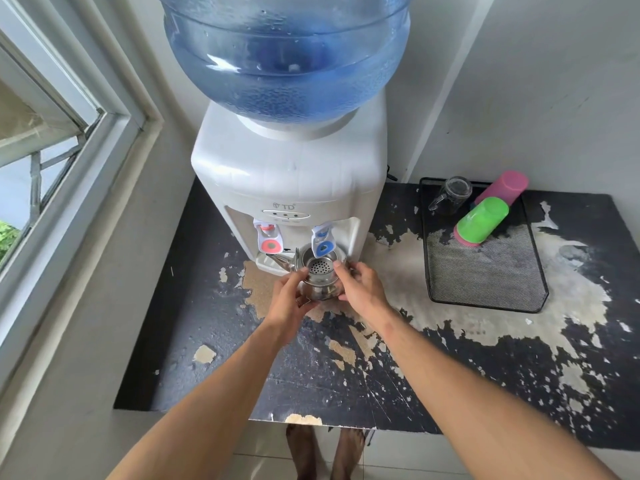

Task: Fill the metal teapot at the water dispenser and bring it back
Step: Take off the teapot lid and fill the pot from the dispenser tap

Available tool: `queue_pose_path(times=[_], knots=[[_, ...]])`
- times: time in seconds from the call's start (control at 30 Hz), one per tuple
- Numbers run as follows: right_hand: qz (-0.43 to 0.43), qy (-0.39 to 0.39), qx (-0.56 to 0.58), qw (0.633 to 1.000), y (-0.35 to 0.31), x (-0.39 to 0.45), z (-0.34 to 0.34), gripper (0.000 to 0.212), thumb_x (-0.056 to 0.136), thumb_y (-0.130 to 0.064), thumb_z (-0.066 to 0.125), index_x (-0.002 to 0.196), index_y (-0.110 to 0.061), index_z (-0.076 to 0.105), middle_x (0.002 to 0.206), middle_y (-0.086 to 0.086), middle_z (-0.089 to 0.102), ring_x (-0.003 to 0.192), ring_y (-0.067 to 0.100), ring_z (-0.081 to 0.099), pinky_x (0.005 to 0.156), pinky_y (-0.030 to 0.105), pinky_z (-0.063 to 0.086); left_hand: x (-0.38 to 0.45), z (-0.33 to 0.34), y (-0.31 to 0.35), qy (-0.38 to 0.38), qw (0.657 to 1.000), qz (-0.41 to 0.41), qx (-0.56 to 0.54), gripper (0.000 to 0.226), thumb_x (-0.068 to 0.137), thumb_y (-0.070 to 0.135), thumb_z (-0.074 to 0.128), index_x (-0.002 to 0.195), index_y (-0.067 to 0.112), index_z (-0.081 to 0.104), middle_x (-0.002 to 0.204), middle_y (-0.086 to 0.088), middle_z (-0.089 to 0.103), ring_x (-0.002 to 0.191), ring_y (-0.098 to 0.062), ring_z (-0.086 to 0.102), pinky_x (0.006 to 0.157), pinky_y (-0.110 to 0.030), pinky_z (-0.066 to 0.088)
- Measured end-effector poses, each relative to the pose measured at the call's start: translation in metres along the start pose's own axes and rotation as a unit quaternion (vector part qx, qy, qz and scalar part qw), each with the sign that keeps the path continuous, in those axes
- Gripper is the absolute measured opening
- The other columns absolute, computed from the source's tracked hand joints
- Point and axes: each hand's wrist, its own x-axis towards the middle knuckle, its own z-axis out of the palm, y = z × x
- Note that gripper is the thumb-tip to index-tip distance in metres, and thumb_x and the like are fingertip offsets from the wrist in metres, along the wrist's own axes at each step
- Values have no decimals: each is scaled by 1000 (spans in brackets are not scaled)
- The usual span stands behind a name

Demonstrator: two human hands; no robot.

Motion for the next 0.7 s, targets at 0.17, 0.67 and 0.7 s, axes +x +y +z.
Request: queue_pose_path(times=[0.17, 0.67, 0.7], knots=[[-107, 103, -80, 986, -11, -9, -2, 35, 95, -48, 67, 114, -18, 66, 105, -5, 70, 91, 12, 69, 72, 26, 60, 3, 3, 0, 32, 999, 1, 4, 79, 80, 47, 80, 139, 10, 44, 129, -24, 66, 111, -35, 73, 102, -52, 58], [-209, 61, -234, 947, -55, -10, 1, 16, 105, -9, 50, 111, -8, 65, 90, -8, 58, 84, 18, 62, 61, 24, 48, 2, -2, 12, -54, 998, -23, 25, 70, 82, 52, 77, 133, 6, 62, 123, -23, 73, 108, -33, 75, 86, -42, 63], [-202, 49, -232, 950, -54, -7, 1, 15, 106, -9, 49, 109, -7, 64, 87, -9, 54, 85, 18, 62, 61, 24, 47, 3, -3, 12, -59, 998, -20, 32, 73, 78, 54, 79, 132, 7, 62, 123, -23, 73, 111, -35, 74, 90, -45, 63]])
